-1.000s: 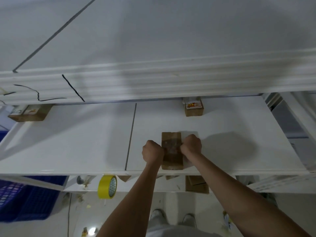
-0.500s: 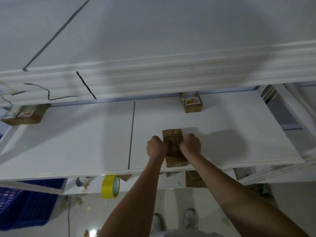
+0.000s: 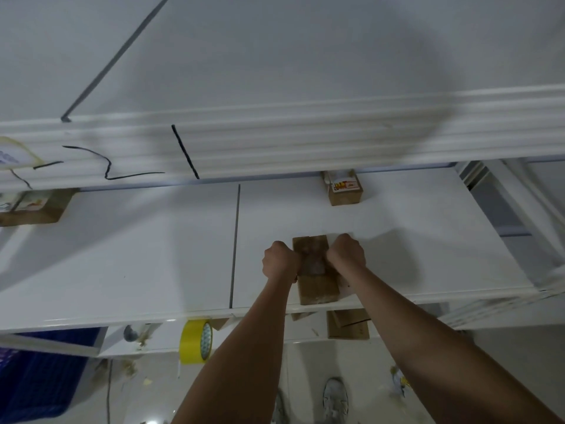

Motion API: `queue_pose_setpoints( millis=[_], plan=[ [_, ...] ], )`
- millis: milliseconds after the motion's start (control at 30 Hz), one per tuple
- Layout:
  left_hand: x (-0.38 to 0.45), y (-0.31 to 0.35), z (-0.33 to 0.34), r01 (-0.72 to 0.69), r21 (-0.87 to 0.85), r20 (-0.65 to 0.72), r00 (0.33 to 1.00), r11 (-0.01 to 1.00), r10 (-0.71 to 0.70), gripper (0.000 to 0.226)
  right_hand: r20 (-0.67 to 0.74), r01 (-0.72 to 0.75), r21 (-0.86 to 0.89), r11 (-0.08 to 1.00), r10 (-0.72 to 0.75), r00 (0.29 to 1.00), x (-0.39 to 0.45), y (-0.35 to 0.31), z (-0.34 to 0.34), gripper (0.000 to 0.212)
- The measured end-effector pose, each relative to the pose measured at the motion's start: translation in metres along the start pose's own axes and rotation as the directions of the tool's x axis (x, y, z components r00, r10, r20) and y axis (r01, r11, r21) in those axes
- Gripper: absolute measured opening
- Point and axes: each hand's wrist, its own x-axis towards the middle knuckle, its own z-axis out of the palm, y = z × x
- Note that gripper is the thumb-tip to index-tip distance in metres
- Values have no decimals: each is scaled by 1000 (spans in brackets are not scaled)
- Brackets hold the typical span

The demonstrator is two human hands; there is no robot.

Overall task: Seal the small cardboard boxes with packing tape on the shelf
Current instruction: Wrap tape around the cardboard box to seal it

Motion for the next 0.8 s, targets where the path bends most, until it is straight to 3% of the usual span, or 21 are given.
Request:
queue_pose_setpoints(
  millis=[167, 367, 567, 667, 800],
  plan=[
    [-2, -1, 4, -28, -4, -37, 999, 1000, 28, 8, -73, 45, -49, 998, -48, 996, -8, 0, 4, 18],
    [-9, -14, -1, -20, -67, 75, 997, 998, 25, 15, 82, 100, -65, 993, -95, 992, -18, 9, -3, 19],
    [-21, -19, 7, -58, -131, 23, 998, 990, 61, 17, 20, 143, -109, 984, -141, 990, -23, 13, -1, 14],
    [-24, -22, 1, -48, -181, 40, 998, 982, 56, 8, -2, 166, -155, 974, -168, 986, -28, 8, -4, 10],
    [-27, -41, -20, -4, -348, 130, 990, 938, 52, 10, -149, 232, -301, 925, -286, 947, -49, -5, 10, 40]
  ],
)
